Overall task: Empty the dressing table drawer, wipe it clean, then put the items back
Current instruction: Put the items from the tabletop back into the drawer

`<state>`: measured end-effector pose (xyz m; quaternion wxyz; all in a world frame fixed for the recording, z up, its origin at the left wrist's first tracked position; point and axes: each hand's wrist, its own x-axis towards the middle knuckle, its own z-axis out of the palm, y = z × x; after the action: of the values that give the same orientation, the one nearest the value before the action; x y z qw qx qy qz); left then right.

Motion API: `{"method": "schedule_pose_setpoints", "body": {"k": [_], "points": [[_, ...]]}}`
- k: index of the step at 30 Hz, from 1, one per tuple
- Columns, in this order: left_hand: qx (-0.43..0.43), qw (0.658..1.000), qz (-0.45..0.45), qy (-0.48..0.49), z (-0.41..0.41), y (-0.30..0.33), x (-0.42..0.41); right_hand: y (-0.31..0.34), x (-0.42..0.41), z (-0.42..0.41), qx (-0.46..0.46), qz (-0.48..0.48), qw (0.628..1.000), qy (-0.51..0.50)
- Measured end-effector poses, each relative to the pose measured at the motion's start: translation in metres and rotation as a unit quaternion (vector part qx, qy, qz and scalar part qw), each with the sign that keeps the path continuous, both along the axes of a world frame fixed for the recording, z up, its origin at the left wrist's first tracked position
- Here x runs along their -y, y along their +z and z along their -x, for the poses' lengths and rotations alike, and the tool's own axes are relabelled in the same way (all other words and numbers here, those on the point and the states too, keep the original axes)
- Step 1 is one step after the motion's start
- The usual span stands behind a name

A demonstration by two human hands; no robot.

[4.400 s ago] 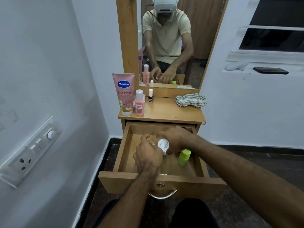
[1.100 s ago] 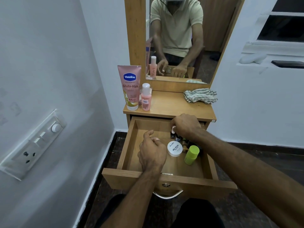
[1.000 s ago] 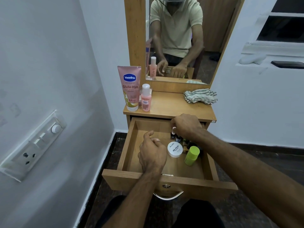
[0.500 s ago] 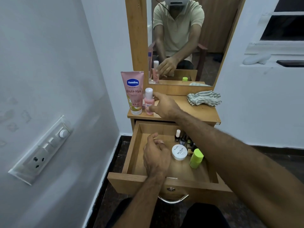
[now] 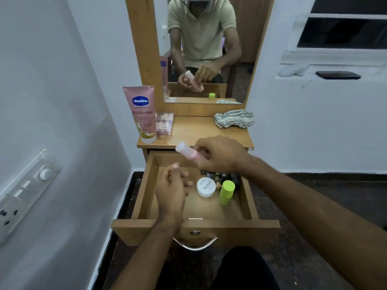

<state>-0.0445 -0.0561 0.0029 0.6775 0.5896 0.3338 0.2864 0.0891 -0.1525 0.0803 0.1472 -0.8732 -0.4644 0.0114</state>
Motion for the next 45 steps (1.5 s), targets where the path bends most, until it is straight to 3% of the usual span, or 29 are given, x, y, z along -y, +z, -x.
{"method": "schedule_pose_setpoints", "body": {"k": [2,5,11,13,17,21,25,29,36,42,45], "points": [[0.017,0.998,0.052,-0.019,0.001,0.010,-0.003,-0.006,0.010,0.006,0.067,0.052,0.996,0.006],[0.011,0.996,0.048,-0.070,0.001,0.019,-0.008,-0.016,0.021,0.013,0.126,0.066,0.990,0.018],[0.010,0.992,0.035,-0.125,0.009,0.024,-0.028,-0.020,0.028,0.011,0.147,0.026,0.987,0.054],[0.006,0.992,0.025,-0.123,0.012,0.022,-0.036,-0.018,0.029,0.009,0.137,0.019,0.988,0.073],[-0.016,0.991,-0.003,-0.134,0.016,0.018,-0.048,-0.010,0.033,0.006,0.010,0.026,0.997,0.068],[-0.069,0.976,-0.025,-0.206,0.020,0.020,-0.058,-0.013,0.041,0.009,-0.003,0.053,0.996,0.069],[-0.162,0.919,-0.137,-0.332,0.019,0.022,-0.063,-0.023,0.045,0.019,0.000,0.102,0.992,0.073],[-0.230,0.813,-0.339,-0.413,0.008,0.018,-0.052,-0.030,0.052,0.023,-0.005,0.148,0.986,0.081],[-0.282,0.764,-0.363,-0.454,-0.013,0.010,-0.043,-0.033,0.055,0.018,0.015,0.212,0.973,0.094],[-0.344,0.673,-0.425,-0.497,-0.035,-0.005,-0.033,-0.044,0.057,0.022,0.030,0.276,0.955,0.107],[-0.354,0.655,-0.430,-0.511,-0.045,-0.010,-0.023,-0.043,0.057,0.027,0.079,0.311,0.940,0.113]]}}
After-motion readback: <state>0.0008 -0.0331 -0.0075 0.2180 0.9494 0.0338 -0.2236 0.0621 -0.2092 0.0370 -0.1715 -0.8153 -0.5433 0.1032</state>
